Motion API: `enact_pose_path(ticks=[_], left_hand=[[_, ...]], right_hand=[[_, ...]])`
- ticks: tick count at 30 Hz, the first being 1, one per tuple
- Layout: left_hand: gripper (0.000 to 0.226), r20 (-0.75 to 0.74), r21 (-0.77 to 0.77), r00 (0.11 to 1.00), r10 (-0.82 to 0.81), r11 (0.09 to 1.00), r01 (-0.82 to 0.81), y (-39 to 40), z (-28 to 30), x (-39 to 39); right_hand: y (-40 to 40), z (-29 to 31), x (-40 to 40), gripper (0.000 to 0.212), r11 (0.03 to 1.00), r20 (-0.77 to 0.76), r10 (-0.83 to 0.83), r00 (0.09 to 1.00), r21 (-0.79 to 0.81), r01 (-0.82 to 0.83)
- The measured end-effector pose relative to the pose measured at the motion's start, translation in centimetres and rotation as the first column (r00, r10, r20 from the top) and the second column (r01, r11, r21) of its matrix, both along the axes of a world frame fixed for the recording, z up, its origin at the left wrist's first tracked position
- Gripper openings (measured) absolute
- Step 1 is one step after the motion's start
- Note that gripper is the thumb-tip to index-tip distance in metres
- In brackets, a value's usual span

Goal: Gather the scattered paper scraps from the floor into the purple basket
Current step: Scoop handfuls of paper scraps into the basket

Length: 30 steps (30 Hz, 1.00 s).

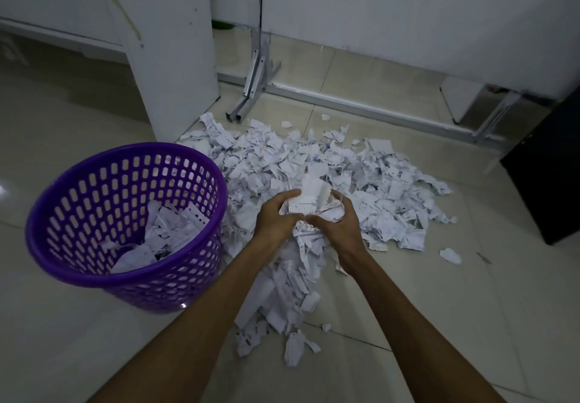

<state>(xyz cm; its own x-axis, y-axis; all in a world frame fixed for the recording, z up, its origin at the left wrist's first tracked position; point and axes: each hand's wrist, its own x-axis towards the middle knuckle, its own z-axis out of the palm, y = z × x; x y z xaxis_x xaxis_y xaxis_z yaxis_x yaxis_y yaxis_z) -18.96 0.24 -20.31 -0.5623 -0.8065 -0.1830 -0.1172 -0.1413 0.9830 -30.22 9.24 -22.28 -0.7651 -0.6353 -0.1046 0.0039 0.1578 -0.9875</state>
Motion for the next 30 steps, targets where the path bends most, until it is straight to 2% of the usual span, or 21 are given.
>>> enact_pose_path(ticks=[6,18,23,30], left_hand=[[0.045,0.005,-0.112,1.000,-0.030,0.993,0.031,-0.5,3.9,1.2],[0.038,-0.050,-0.281,0.999,-0.015,0.960,0.000,-4.7,11.5,8.1],[0.039,-0.049,-0.279,0.996,0.076,0.956,-0.086,-7.6,11.9,13.7],[0.042,0.011,-0.245,0.980,0.200,0.950,-0.191,-10.5,9.9,20.0]], right_hand=[[0.1,3.5,0.8,0.054,0.996,-0.038,-0.015,0.999,-0.093,0.012],[-4.5,11.4,6.7,0.051,0.969,-0.130,0.063,0.990,-0.231,-0.092],[-8.5,12.2,12.0,0.050,0.954,-0.161,0.142,0.977,-0.242,-0.178],[-12.5,10.9,17.6,0.052,0.944,-0.183,0.261,0.948,-0.157,-0.291]])
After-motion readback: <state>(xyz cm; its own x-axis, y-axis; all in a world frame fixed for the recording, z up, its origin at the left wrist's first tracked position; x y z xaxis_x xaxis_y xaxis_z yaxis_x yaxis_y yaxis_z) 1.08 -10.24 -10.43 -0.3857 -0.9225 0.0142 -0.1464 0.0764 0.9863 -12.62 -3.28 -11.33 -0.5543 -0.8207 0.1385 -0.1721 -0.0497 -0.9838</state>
